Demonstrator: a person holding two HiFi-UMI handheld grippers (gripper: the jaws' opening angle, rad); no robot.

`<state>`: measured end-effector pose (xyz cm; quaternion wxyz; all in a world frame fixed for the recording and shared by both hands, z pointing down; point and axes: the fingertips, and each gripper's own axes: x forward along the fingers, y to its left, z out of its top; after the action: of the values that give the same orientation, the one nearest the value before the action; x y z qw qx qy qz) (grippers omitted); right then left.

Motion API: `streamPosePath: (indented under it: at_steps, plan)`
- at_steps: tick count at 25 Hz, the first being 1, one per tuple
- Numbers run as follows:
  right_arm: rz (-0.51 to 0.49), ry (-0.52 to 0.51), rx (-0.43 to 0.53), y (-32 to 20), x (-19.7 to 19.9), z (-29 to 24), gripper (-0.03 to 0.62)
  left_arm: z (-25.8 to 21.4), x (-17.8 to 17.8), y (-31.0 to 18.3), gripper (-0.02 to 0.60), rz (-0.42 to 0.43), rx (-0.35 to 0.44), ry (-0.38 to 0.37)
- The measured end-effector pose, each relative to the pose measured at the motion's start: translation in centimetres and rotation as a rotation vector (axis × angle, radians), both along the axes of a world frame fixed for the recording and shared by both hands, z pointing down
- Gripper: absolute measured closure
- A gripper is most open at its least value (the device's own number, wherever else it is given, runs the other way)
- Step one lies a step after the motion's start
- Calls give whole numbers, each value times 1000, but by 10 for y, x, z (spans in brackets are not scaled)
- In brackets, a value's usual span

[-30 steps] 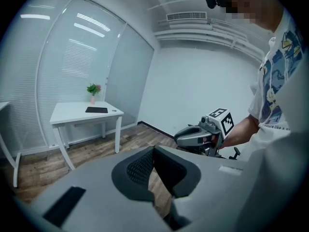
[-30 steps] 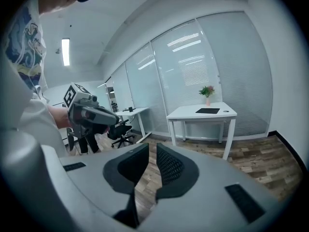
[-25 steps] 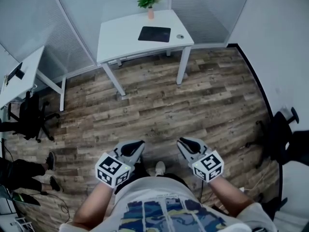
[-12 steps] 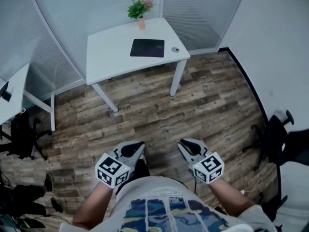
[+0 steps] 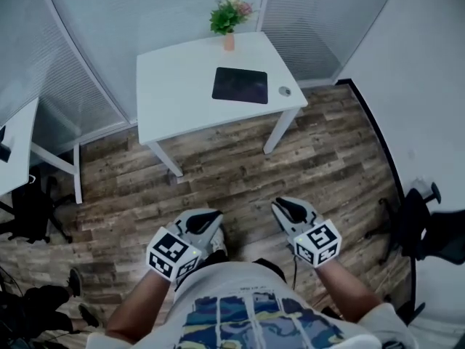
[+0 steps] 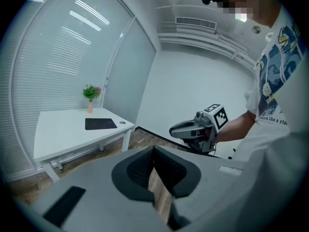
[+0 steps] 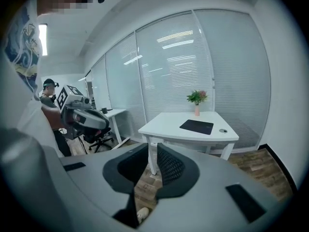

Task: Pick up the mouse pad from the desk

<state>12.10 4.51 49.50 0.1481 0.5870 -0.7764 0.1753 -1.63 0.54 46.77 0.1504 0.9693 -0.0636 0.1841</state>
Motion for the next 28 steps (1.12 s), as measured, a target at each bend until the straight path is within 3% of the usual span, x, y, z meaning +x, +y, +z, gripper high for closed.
streamPosePath:
  at_steps: [10,16,23,28]
  plan:
    - [11,54,40,-96,6,-1,500,7,-9,-74,578,16,-3,29]
    - [7,79,18,-144,24,2,499,9,-11,-111,578,-18,-15,38]
    - [-6,107,15,-219,77,22,500,12,-1,-162,578,-86,-11,20]
    - [-4,117,-2,-278,129,38,500,13,26,-204,578,-137,-20,5]
